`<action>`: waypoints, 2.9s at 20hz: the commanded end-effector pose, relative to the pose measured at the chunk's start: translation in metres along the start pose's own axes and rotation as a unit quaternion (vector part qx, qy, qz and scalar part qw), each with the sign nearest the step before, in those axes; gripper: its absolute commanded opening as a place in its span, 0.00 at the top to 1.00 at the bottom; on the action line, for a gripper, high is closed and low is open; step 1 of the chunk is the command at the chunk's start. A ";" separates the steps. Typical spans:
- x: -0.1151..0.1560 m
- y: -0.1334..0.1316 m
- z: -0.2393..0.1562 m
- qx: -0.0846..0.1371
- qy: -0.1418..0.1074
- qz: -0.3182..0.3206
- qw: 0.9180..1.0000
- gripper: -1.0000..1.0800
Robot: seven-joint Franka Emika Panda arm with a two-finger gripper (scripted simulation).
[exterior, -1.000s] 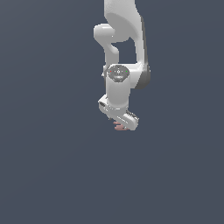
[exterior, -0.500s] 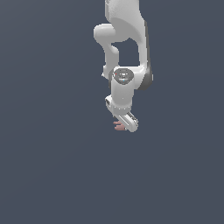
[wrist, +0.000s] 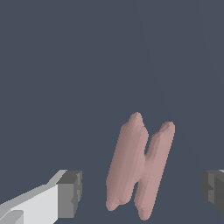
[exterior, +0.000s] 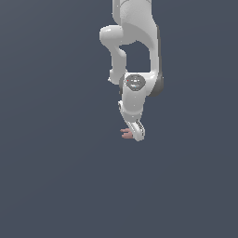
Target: Pick up the object and move it to a goal position.
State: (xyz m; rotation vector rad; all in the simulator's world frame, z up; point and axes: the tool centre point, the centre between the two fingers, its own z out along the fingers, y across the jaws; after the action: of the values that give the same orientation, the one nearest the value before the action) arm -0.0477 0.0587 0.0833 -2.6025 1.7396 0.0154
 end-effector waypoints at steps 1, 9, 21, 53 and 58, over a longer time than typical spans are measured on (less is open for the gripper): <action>-0.004 0.003 0.004 0.000 0.001 0.032 0.999 0.04; -0.013 0.010 0.013 -0.001 0.005 0.105 0.994 0.04; -0.017 0.013 0.017 -0.001 0.007 0.135 0.991 0.04; -0.013 0.011 0.064 0.000 0.007 0.138 0.990 1.00; 0.001 0.000 0.054 -0.001 0.008 0.138 0.990 1.00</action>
State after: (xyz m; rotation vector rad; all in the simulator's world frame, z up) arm -0.0527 0.0621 0.0257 -2.3468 2.0887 -0.0003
